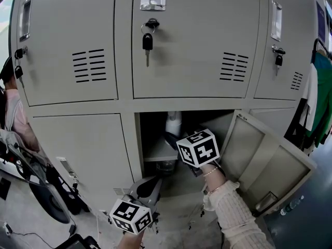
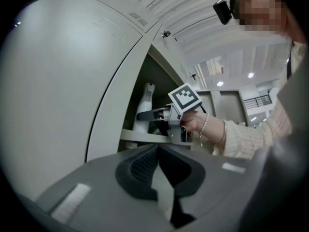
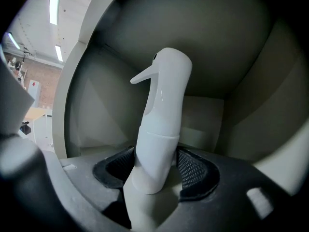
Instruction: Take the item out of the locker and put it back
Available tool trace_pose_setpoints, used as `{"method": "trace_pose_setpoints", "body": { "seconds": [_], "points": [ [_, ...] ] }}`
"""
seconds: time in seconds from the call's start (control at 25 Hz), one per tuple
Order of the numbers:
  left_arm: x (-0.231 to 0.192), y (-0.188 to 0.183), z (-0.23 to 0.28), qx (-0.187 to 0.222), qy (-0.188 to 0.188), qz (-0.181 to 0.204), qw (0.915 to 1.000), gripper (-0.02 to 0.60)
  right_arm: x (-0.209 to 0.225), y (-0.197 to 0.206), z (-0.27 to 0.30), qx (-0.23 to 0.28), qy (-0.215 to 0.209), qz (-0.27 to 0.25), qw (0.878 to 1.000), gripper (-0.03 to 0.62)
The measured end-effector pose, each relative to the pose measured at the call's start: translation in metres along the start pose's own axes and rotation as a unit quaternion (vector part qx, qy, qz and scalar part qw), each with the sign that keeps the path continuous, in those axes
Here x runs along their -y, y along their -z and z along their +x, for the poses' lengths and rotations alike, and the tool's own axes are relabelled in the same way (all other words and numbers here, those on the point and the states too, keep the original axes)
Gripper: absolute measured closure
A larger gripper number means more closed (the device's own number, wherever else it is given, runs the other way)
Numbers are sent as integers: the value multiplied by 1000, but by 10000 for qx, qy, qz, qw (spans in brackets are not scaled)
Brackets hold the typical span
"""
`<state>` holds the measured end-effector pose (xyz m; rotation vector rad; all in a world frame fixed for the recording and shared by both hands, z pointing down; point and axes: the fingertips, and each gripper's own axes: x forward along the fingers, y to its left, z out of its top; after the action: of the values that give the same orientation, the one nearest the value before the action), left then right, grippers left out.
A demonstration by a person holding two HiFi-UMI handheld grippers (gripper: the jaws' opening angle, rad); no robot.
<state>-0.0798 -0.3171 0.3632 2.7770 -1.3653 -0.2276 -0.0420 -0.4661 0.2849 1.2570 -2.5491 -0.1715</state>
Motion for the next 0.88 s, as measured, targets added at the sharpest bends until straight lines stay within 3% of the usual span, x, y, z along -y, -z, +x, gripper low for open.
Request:
{"method": "trace_pose_setpoints", "body": {
  "seconds": [0.44,0.72,0.8,0.88],
  "points": [
    [5,-2,-1,-32,48,-33,10000,575,2,-13,-23,430,230,38,9988,304],
    [7,-3,0,-88,5,28,10000,575,-11,-19,-71,1233,368,185,9915,300],
    [9,-4,2,-101,20,55,9999,575,-19,-18,-85,1482,291,235,9883,320],
    [11,-5,4,-127,50,85,9999,575,-27,-16,-100,1711,238,290,9845,398]
  ]
}}
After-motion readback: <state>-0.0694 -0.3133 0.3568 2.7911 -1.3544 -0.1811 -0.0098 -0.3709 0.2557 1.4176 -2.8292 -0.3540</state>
